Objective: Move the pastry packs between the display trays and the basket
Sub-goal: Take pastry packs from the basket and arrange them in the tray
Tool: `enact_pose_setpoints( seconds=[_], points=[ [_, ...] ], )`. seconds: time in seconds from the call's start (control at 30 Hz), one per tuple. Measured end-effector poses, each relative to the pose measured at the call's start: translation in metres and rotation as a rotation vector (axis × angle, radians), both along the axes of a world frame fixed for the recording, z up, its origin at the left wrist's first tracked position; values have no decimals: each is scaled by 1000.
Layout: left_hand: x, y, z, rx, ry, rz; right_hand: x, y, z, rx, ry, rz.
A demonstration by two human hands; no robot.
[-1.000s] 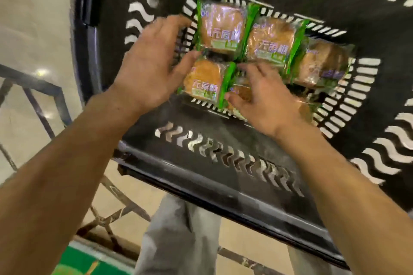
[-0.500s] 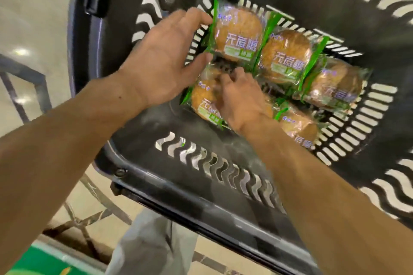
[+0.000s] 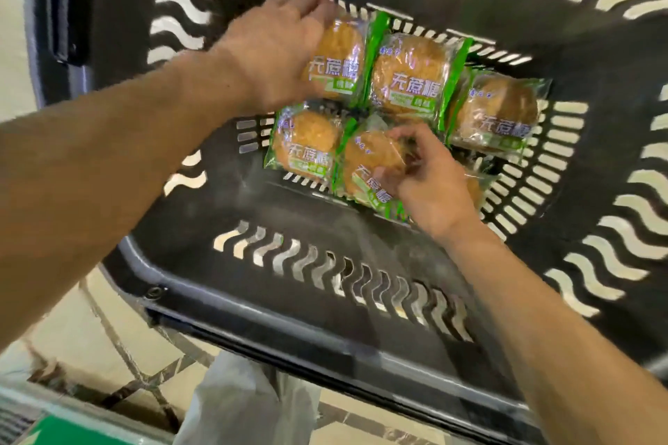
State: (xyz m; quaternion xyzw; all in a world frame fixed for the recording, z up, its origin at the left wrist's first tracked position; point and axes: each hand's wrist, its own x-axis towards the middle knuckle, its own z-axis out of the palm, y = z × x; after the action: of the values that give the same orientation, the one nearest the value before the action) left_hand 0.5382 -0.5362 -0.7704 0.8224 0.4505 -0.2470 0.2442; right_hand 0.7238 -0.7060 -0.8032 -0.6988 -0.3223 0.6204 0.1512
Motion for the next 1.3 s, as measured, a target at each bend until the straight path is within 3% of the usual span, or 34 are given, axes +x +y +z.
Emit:
enact_pose_setpoints(
  seconds=[0.1, 0.3, 0.5, 0.67, 0.87, 1.0, 1.17, 1.3],
  points=[
    [11, 5, -21, -52, 127, -27, 31, -9, -3, -45, 21, -56],
    [24, 5, -30, 84, 288, -34, 49, -20, -14, -63, 11, -101],
    [15, -16, -13, 33, 113, 159, 30, -23, -19, -94, -29, -131],
    [4, -31, 43, -130, -160, 530, 26, -13, 31, -42, 28, -220],
    [-9, -60, 182, -234, -613, 968, 39, -4, 198, 73, 33, -452],
    [-3, -72, 322, -205, -822, 1042, 38, 12, 354, 236, 13, -620],
    [-24, -72, 511, -106, -1148, 1056, -1, 26, 547, 522, 114, -648],
    [-74, -101, 630, 66, -1380, 1138, -50, 7, 658, 659, 228, -613]
  ],
)
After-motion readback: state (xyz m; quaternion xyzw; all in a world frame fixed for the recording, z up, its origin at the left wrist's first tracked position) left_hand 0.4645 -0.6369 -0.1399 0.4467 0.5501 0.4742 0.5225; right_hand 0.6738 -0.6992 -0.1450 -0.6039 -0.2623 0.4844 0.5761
